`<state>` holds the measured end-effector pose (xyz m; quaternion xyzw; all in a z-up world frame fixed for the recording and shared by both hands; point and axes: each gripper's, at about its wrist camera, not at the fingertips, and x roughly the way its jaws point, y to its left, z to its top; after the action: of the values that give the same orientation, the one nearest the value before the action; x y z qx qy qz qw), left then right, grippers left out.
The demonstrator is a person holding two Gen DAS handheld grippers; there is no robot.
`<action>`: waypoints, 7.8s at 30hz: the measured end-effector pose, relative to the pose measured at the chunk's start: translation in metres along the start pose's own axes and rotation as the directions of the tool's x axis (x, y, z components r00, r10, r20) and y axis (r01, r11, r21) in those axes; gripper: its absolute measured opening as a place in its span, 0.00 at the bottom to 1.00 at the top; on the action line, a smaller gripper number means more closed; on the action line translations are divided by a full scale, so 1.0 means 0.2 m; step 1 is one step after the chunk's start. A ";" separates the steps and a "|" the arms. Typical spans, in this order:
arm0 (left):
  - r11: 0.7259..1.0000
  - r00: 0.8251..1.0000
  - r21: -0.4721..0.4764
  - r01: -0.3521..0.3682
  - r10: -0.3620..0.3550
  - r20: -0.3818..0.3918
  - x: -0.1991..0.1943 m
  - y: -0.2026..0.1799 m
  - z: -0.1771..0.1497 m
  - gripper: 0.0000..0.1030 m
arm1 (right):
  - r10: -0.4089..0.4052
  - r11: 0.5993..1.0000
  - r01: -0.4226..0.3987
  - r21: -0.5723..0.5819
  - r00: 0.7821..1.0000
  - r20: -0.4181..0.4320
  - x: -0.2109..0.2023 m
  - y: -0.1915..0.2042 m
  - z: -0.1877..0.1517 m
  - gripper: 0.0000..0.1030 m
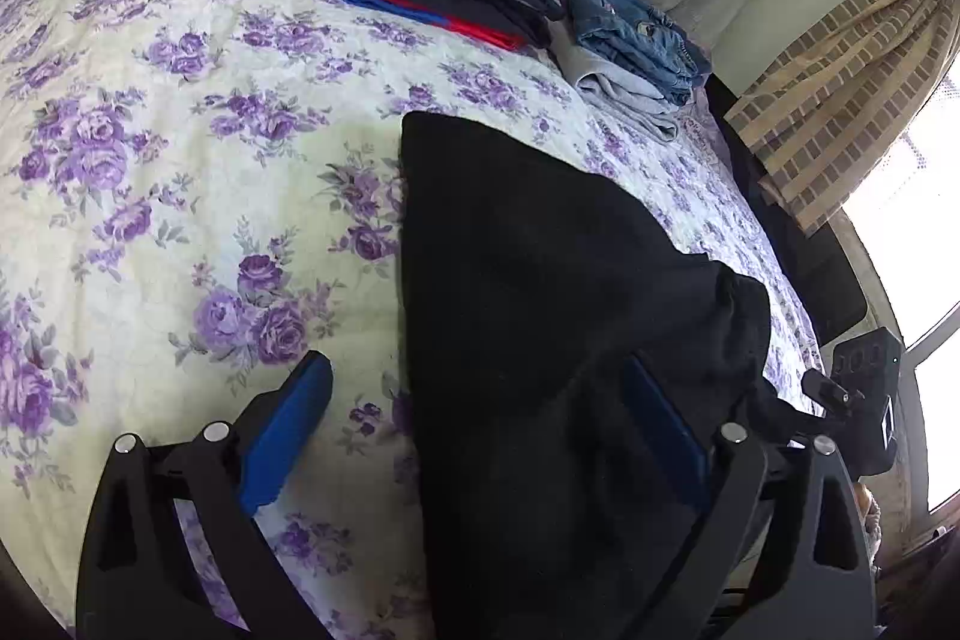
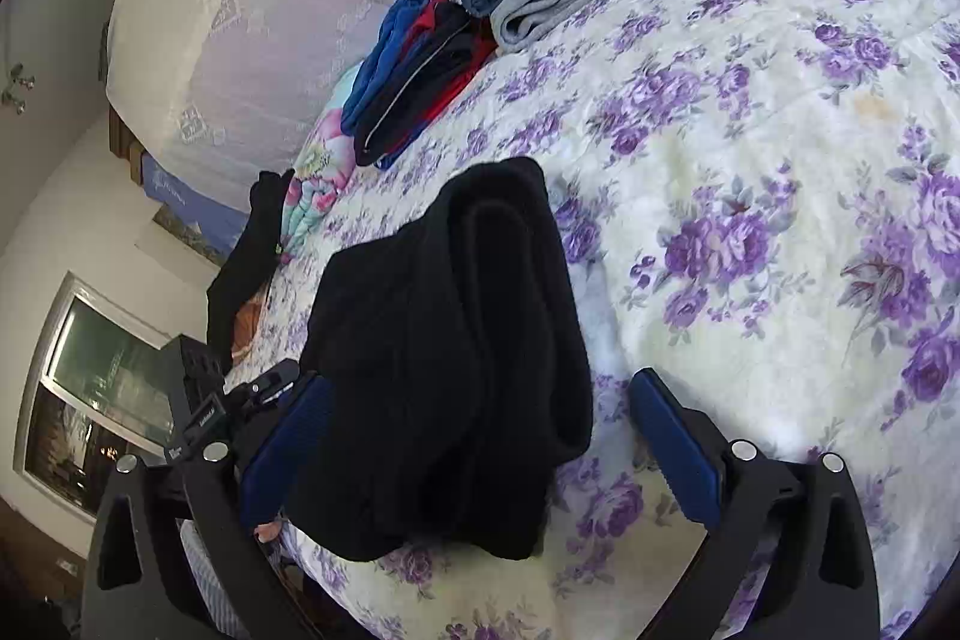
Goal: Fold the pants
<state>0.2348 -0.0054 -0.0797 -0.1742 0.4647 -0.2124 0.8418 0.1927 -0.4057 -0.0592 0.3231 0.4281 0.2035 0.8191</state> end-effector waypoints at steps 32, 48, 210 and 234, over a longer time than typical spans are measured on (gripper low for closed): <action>0.935 0.989 0.325 -0.144 0.126 0.076 0.07 -0.29 -0.10 0.79 | 0.002 0.998 -0.006 -0.069 0.999 -0.051 0.21 0.07 0.06 0.68; 0.927 0.982 0.330 -0.177 0.146 0.119 0.02 -0.30 -0.09 0.55 | 0.003 0.997 -0.003 -0.076 1.000 0.009 0.17 0.07 0.04 0.41; 0.890 0.791 0.191 -0.414 0.248 0.559 0.28 -1.16 1.06 0.95 | -0.309 0.783 0.616 -0.087 0.507 0.804 -0.10 0.56 0.96 0.97; 0.845 0.803 0.249 -0.474 0.298 0.516 0.56 -1.13 1.03 0.95 | -0.454 0.695 0.713 -0.097 0.539 0.709 0.20 0.32 0.97 0.97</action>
<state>0.4211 -0.2364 0.0563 0.0407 0.2309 -0.0688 0.9697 0.3734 -0.4054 0.0456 0.0429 0.1607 -0.1320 0.9772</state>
